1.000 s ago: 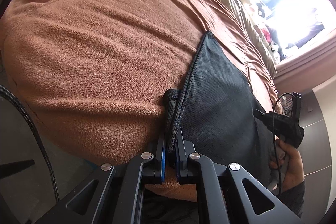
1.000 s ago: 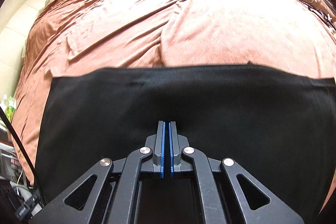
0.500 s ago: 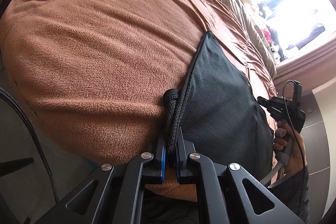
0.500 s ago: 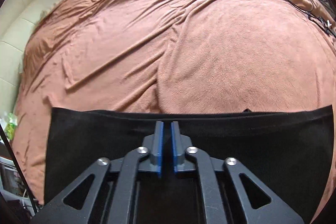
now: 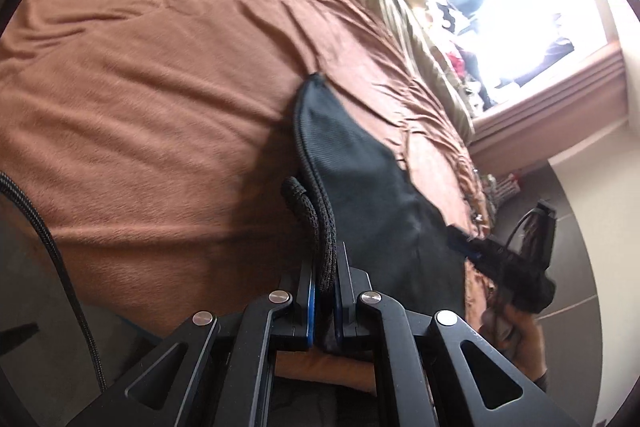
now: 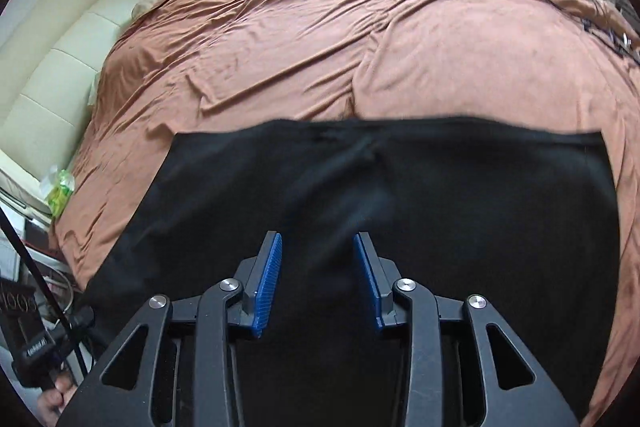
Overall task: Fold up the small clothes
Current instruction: 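Lift the shirt edge with both grippers and fold it over the rest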
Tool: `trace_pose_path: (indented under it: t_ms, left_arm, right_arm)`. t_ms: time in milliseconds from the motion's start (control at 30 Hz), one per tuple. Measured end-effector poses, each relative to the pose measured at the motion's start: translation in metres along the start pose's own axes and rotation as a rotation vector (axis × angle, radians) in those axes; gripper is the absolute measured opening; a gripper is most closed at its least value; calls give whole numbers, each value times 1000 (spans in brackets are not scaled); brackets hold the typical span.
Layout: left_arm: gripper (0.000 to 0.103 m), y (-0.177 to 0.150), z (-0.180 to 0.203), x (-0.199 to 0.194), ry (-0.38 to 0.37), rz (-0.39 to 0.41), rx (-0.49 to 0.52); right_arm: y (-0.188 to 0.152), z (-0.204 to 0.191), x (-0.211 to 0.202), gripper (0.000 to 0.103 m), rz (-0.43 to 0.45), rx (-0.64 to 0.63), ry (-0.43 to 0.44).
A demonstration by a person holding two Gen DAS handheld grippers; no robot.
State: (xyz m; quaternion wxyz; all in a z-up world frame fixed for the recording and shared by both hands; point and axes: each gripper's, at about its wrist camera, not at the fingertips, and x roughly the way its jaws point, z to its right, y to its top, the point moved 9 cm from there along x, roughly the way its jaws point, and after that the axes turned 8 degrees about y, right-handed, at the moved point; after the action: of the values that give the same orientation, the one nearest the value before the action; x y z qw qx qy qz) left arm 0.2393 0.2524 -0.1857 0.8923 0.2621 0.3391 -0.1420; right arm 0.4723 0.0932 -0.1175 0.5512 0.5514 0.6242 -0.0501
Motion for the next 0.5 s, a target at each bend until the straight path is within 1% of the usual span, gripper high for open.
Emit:
trace_pose_path:
  t_ms: [33,100,200,267,367,500]
  left_arm:
    - [6,2,6,-2,-14,2,9]
    - [6,9,19,-6,-36,11,27]
    - [6,20,37,-12,-67,25,49]
    - [6,24,51,-15,-78,35,76]
    - [6,30,67,-17,-98,35,94]
    - [6,33,90,-20,-120,36,130]
  right_arm:
    - [-7,0,-3,27,-1,9,9]
    - [-24,1,-5,17,-1,28,23]
    - [-52,2,-2,9,-10,52,41]
    - [-66,4,-1,6,-14,61,47]
    - [-86,3,0,5,-9,81,45]
    - [-111,-2,-4,3,-10,96,79]
